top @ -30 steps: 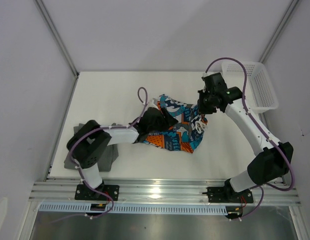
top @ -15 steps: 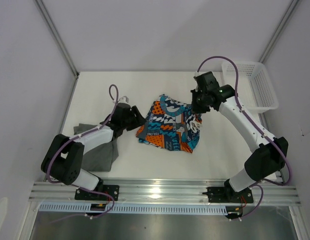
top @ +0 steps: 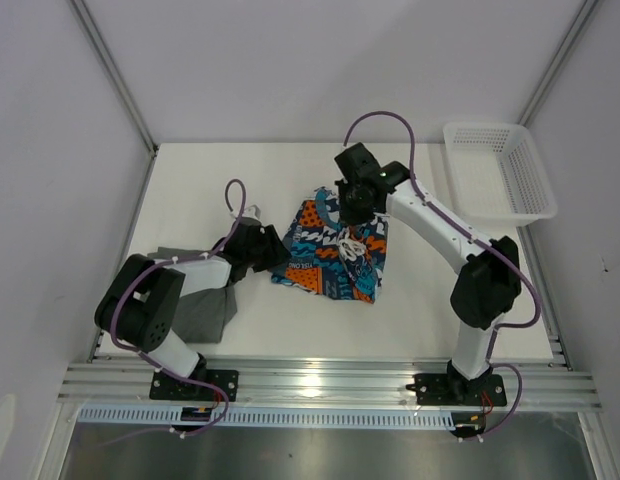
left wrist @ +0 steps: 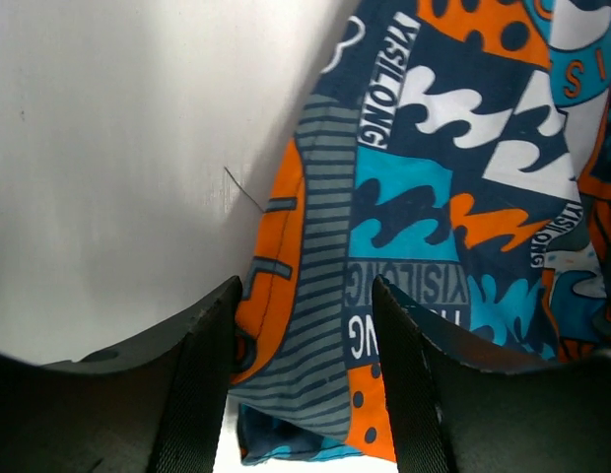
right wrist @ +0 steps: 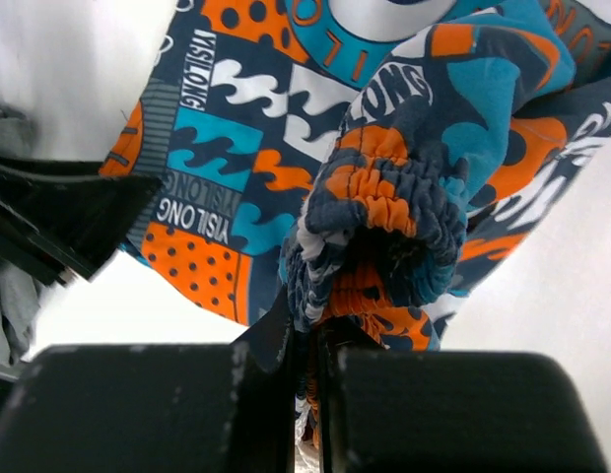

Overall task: Fold and stack the shorts
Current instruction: Fold the shorts

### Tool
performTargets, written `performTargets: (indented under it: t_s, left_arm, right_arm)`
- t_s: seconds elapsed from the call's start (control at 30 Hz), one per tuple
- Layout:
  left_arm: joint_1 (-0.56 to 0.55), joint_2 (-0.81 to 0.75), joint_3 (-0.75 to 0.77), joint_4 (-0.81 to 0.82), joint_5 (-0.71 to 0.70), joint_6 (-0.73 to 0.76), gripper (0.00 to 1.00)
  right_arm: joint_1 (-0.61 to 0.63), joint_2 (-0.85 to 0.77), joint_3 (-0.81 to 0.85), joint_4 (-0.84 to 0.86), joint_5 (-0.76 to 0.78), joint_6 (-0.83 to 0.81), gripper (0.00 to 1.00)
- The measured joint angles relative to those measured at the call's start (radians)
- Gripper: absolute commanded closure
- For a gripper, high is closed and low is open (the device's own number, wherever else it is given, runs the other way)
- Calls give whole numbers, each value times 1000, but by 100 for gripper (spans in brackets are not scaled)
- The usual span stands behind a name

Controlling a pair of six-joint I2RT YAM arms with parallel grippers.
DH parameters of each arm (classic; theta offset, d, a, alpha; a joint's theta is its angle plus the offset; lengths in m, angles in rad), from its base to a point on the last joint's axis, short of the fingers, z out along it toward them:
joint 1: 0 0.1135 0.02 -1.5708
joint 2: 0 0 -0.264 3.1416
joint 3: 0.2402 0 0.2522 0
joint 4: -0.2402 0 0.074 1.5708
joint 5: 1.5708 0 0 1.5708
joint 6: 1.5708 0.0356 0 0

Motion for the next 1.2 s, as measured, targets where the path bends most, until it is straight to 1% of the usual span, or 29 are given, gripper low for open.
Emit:
performTargets:
  t_s: [0.2,0.37,0.5,0.63,0.97,1.2]
  left_arm:
    - [-2,-30,-69,85,13,-1,43]
    - [-11,-72,-111,83,15,0,44]
    - [-21,-92,-130,81,7,1,44]
    - [-29,-98,-135,79,-2,6,45]
    - [-43,-104,-127,49,-25,22,46]
    - [-44,-105,-123,37,-26,33,47]
  right_arm:
    - [49,137,89,26,29,58,100]
    - [69,236,129,56,47,109,100]
    - [80,279,142,80,50,143,100]
    - [96,329,208,86,55,157,100]
    - [133,334,237,69,75,137,100]
    - [127,234,235,20,108,91,100]
